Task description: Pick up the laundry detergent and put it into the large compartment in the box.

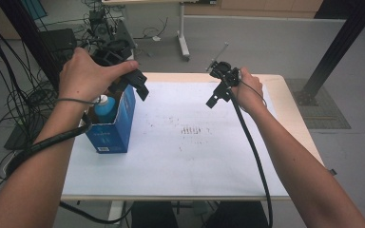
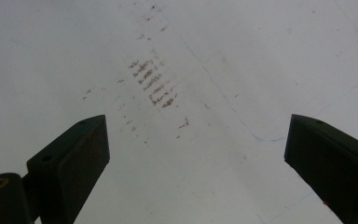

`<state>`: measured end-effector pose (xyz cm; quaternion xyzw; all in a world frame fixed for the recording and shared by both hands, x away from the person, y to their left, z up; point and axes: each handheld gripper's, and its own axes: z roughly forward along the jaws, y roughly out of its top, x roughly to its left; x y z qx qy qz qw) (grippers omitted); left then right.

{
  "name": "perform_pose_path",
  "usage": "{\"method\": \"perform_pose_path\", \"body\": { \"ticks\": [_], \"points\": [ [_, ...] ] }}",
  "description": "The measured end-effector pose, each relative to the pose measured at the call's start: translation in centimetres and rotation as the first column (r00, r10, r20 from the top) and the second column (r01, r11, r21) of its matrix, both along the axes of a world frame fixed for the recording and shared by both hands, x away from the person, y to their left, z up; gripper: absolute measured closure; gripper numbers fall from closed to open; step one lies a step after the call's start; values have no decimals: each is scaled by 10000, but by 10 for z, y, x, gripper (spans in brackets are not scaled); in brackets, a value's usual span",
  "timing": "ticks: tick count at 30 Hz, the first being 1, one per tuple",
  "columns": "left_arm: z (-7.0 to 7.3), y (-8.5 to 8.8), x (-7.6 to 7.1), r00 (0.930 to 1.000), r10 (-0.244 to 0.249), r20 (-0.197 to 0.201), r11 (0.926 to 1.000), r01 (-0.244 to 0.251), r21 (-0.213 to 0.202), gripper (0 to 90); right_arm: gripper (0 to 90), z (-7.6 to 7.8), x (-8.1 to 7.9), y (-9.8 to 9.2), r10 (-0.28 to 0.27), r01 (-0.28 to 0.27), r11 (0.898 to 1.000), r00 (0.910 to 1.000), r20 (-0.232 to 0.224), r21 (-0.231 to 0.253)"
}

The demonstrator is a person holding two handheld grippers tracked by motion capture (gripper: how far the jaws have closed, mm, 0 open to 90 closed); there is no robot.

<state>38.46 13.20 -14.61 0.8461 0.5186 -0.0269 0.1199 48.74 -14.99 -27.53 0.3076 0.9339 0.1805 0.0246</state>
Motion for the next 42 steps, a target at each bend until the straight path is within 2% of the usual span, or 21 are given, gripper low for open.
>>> {"method": "perform_pose_path", "body": {
  "ticks": [5, 11, 15, 25, 30, 38, 42],
  "points": [
    [-5, -20, -4, 9985, -542, -105, 9985, 541, -88, 47, 63, 0, 0, -2, -46, 46, 10000, 10000, 6, 37],
    [-12, -39, -6, 9953, -961, -122, 9953, 959, -136, 47, 63, 1, 0, -4, -92, 92, 9999, 10000, -20, 43],
    [-21, -50, -6, 9938, -1106, -142, 9938, 1105, -97, 47, 64, 2, 0, -6, -117, 118, 9999, 9999, -16, 70],
    [-67, -72, -4, 9878, -1436, -607, 9895, 1444, 81, 47, 63, 3, 1, -9, -133, 133, 9999, 9999, -17, 84],
    [-91, -79, -6, 9838, -1576, -853, 9875, 1579, -40, 48, 63, 2, 1, -10, -157, 157, 9998, 9999, -24, 109],
    [-118, -84, -8, 9820, -1619, -971, 9868, 1608, -192, 49, 63, 1, 1, -8, -134, 134, 9999, 9999, -18, 80],
    [-129, -84, -9, 9830, -1596, -908, 9872, 1587, -170, 49, 63, 1, 1, -7, -102, 102, 9999, 9999, -2, 77]
  ]
}}
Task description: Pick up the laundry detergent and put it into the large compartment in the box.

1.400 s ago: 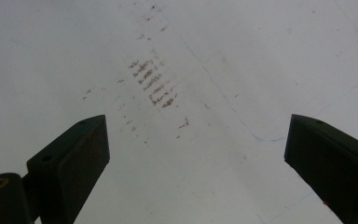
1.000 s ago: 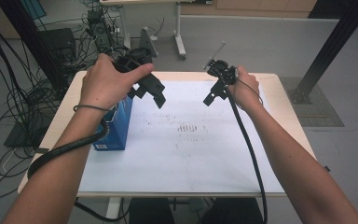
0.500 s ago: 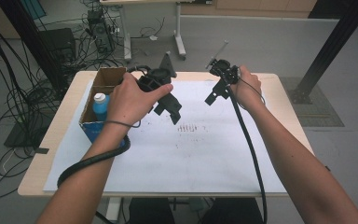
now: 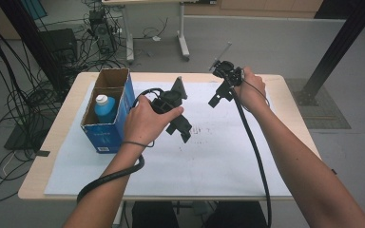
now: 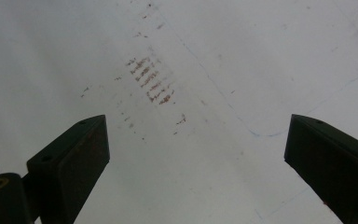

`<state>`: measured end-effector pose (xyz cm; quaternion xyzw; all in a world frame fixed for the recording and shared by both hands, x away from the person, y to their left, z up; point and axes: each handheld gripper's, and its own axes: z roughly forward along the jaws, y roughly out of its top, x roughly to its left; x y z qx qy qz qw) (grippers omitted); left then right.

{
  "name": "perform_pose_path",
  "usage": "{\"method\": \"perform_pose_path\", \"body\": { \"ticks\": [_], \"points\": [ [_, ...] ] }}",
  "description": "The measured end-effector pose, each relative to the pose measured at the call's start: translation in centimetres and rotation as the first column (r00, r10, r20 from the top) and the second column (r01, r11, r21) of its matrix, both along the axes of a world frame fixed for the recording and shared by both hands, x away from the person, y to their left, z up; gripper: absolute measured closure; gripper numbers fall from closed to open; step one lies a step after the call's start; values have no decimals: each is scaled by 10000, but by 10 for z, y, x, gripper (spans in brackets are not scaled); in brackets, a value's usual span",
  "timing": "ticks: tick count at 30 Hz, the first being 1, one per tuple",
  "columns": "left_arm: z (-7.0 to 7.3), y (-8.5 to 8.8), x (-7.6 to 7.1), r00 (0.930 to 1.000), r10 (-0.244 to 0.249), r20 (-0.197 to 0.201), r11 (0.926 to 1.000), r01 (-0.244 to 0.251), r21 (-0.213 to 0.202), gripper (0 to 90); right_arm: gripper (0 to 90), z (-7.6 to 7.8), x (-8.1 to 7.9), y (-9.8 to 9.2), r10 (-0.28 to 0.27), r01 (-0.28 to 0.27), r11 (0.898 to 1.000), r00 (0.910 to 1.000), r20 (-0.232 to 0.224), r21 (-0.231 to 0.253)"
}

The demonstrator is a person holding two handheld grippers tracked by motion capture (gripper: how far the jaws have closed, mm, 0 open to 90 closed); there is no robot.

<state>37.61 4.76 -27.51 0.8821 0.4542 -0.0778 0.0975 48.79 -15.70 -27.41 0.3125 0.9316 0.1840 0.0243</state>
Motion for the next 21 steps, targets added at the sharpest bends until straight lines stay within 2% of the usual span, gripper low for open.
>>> {"method": "perform_pose_path", "body": {
  "ticks": [6, 15, 17, 21],
  "points": [
    [-22, -2, -3, 9999, 142, 2, 9997, -142, 181, 49, 63, 1, -2, 1, -14, 14, 10000, 10000, -17, -22],
    [-55, -6, -6, 9991, 193, -389, 9995, -184, 241, 49, 63, 0, -5, 1, 1, -2, 10000, 10000, -9, -77],
    [-59, -6, -6, 9987, 212, -455, 9995, -201, 237, 50, 63, 0, -5, 0, -28, 28, 9999, 10000, -15, -108],
    [-59, -6, -6, 9992, 198, -333, 9994, -188, 301, 50, 63, -1, -6, 0, -18, 17, 10000, 10000, -39, -71]
  ]
}}
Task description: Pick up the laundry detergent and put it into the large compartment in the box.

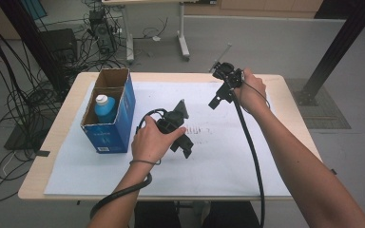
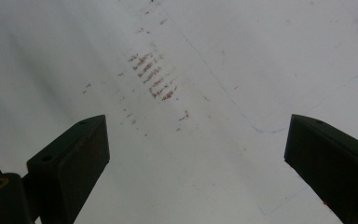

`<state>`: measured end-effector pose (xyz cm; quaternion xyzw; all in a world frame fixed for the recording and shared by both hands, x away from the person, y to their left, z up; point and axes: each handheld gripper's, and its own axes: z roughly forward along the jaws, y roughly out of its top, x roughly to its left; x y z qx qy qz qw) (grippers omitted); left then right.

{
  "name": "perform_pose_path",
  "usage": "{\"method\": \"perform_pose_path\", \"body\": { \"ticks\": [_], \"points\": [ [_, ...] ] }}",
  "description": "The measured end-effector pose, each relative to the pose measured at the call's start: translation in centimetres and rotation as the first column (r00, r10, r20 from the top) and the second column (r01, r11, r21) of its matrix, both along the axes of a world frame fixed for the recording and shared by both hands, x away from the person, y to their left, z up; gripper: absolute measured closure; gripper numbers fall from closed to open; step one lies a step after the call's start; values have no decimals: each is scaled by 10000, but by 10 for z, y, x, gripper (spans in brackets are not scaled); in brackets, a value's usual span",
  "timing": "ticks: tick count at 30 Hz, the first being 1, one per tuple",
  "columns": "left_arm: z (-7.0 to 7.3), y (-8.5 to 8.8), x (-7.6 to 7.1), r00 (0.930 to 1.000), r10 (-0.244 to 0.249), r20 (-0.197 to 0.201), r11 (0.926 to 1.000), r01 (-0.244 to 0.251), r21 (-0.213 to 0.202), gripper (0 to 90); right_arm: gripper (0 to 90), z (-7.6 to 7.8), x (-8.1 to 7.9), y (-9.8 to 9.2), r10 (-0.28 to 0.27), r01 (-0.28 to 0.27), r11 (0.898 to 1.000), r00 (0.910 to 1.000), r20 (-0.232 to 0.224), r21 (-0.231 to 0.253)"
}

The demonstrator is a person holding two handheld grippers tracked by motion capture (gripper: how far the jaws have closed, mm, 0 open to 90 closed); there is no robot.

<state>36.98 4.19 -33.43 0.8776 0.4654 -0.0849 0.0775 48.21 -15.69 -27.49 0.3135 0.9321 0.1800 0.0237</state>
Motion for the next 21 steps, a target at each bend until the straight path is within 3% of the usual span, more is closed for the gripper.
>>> {"method": "perform_pose_path", "body": {
  "ticks": [21],
  "points": [
    [-2, 1, -5, 10000, -43, -23, 10000, 43, 35, 50, 63, -3, -4, 7, 60, -60, 10000, 10000, -62, 36]
  ]
}}
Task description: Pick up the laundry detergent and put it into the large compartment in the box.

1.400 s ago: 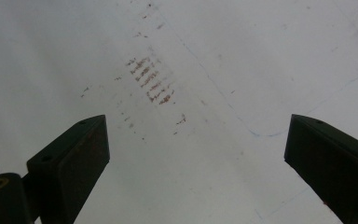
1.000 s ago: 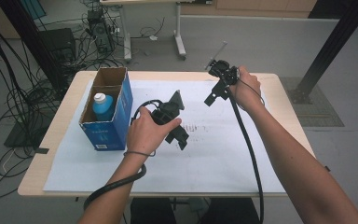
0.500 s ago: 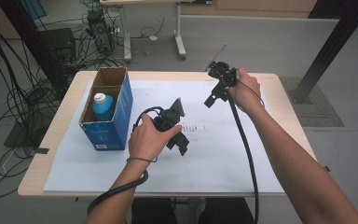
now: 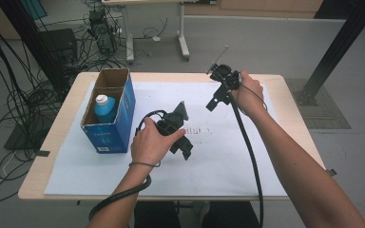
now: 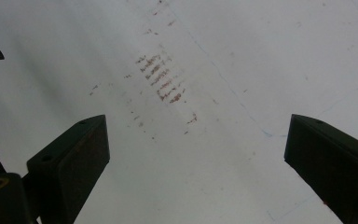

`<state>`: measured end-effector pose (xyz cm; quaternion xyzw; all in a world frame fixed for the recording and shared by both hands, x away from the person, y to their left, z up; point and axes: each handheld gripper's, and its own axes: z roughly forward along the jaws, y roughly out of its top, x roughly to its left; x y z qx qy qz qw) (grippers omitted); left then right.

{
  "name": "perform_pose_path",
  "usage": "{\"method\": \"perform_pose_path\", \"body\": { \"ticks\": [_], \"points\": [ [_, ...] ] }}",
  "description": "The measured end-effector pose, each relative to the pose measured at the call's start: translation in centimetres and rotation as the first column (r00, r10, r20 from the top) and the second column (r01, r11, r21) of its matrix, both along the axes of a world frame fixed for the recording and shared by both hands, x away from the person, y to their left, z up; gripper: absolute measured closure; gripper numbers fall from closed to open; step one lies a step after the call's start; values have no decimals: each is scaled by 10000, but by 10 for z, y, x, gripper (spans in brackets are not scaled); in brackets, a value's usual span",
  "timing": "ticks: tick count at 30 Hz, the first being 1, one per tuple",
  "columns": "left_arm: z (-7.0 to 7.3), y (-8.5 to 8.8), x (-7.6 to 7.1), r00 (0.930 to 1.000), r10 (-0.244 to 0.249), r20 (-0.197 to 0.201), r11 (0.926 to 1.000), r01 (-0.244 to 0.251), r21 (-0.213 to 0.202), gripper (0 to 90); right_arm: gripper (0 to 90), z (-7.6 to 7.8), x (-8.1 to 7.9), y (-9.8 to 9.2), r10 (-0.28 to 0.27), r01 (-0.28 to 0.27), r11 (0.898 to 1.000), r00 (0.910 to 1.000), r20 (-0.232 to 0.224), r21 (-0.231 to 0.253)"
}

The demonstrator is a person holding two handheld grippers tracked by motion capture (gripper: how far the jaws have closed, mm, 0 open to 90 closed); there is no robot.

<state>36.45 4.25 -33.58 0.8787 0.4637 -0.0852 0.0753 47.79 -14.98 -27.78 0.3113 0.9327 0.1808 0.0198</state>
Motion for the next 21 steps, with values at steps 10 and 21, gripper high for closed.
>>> {"method": "perform_pose_path", "body": {
  "ticks": [10, 21],
  "points": [
    [-1, -1, -2, 9999, 8, -110, 10000, -8, 42, 52, 63, 0, -4, 0, 26, -26, 10000, 10000, 34, -51],
    [2, 2, -3, 9999, 125, 12, 9999, -125, 57, 52, 64, 1, -7, -2, -23, 23, 10000, 10000, 77, -39]
  ]
}}
